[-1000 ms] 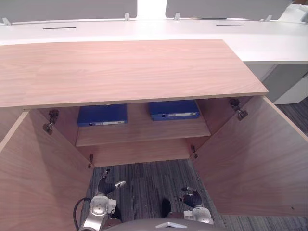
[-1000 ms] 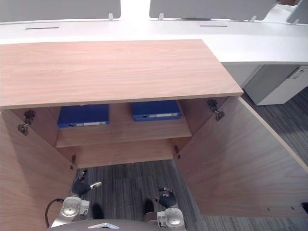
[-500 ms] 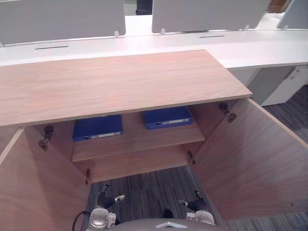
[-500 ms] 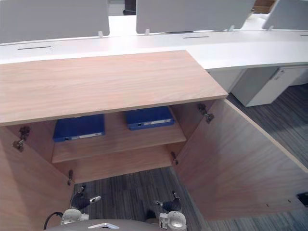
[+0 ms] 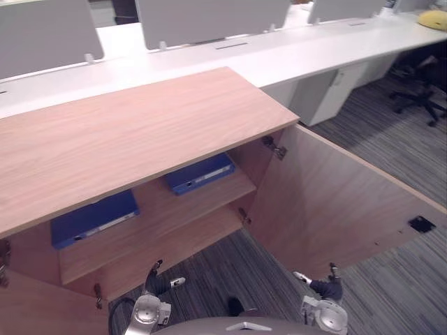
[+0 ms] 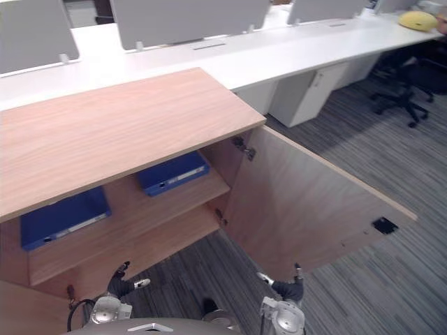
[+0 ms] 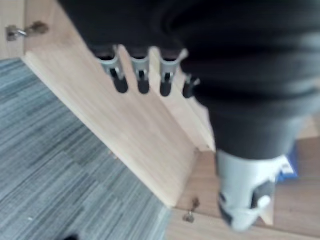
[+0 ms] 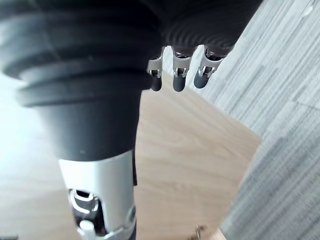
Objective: Walk over to the cabinet, pick up the folder, carry it to the office cabinet, place the folder inside the office cabinet, then close the office cabinet door
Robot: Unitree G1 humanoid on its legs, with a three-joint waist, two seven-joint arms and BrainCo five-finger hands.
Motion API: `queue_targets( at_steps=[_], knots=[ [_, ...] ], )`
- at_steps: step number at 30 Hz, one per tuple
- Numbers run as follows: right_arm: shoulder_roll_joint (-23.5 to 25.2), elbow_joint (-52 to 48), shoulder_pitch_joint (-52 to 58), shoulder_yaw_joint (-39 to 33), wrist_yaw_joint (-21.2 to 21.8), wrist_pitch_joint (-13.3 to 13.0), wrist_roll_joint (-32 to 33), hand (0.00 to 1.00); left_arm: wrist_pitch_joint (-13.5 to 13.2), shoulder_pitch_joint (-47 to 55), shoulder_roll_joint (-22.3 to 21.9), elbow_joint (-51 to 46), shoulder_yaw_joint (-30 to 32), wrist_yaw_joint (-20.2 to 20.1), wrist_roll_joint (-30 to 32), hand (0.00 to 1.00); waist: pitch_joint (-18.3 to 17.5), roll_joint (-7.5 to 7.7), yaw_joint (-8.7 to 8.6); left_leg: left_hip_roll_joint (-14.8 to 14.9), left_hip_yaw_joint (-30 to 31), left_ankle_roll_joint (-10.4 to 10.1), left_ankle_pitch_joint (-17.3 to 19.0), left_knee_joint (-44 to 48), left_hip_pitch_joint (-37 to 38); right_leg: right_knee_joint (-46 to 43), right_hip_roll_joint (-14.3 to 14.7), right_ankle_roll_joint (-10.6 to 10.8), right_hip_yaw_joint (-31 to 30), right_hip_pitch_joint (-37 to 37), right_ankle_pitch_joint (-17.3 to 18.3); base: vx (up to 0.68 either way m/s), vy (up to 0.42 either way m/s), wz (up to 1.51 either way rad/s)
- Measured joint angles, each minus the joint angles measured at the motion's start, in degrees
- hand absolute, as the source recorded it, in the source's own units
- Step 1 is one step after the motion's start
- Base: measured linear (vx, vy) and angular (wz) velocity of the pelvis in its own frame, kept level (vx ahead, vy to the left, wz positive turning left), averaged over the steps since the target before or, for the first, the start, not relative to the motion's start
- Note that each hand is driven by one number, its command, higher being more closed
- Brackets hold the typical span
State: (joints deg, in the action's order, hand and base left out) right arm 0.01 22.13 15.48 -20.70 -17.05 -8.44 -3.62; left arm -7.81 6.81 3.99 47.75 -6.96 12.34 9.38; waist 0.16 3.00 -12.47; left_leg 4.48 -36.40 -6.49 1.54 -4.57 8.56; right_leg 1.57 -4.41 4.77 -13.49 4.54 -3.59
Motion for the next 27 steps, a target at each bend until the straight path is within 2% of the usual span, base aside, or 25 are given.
queue_targets(
  at_steps=[3, 5, 8, 10, 14, 19, 27],
  knots=[
    [-0.11, -3.87, -0.46, -3.42, -1.04, -0.37, 0.00, 0.00, 0.01, -0.85, 0.62, -0.02, 0.01, -0.20, 0.04, 0.00, -0.12, -0.59, -1.21, 0.09, -3.01, 0.06, 0.62, 0.02, 0.76, -0.04, 0.83, -0.14, -1.99, 1.02, -0.51, 0.03, -0.035, -0.55],
    [-0.33, -4.46, -2.34, -6.68, -2.07, -0.68, 1.25, 0.00, 0.00, -1.53, 0.77, -0.04, 0.12, -0.18, 0.09, 0.00, 0.22, -1.59, -2.27, 0.07, -4.73, 0.09, 1.26, 0.03, 1.08, -0.08, 1.38, -0.51, -2.28, 1.61, -1.48, 0.03, -0.040, -0.51],
    [-0.39, -5.43, -4.61, -8.92, -3.34, -1.33, 3.48, 0.00, 0.00, -1.67, 0.54, -1.21, 0.35, -0.15, 0.99, 0.00, 0.99, -3.09, -2.62, -0.39, -7.53, 0.26, 2.40, 0.03, 1.62, -0.29, 2.03, -0.52, -4.80, 3.08, -2.34, 0.01, -0.027, -0.63],
    [-0.47, -5.43, -5.68, -10.70, -3.62, -1.45, 4.36, 0.00, -0.03, -1.95, 0.41, -2.21, 0.64, -0.15, 1.04, 0.00, 1.54, -3.93, -3.48, -0.83, -7.98, 0.51, 2.79, 0.03, 1.55, -0.30, 1.83, -0.25, -5.08, 3.52, -2.51, -0.01, -0.026, -0.27],
    [-0.91, -5.43, -8.00, -16.12, -5.62, -1.63, 7.85, 0.00, -0.07, -3.80, 0.35, -2.21, 0.82, -0.13, 1.05, 0.00, 2.55, -5.40, -4.14, -1.12, -7.98, 0.76, 3.22, 0.03, 1.57, -0.30, 1.51, 0.04, -5.12, 3.63, -2.69, -0.02, -0.052, -0.05],
    [-5.36, -5.33, -13.27, -19.03, -6.28, -2.95, 14.16, 0.00, -0.15, -4.20, -0.20, -2.24, 1.85, -0.18, 1.05, 0.00, 4.20, -7.16, -5.02, -1.37, -8.10, 0.78, 3.41, 0.02, 1.36, -0.27, 1.41, 0.66, -5.41, 4.05, -2.68, -0.02, -0.072, -0.04],
    [-14.79, -0.56, -20.54, -19.49, -4.32, -3.91, 19.73, 0.00, -0.44, -4.30, -1.15, -2.23, 1.79, -0.73, 1.05, 0.00, 5.25, -8.45, -5.01, -1.68, -7.39, 0.81, 3.40, 0.00, 0.17, 0.15, 1.31, 2.22, -6.24, 5.38, -3.01, -0.02, -0.087, -0.06]
  ],
)
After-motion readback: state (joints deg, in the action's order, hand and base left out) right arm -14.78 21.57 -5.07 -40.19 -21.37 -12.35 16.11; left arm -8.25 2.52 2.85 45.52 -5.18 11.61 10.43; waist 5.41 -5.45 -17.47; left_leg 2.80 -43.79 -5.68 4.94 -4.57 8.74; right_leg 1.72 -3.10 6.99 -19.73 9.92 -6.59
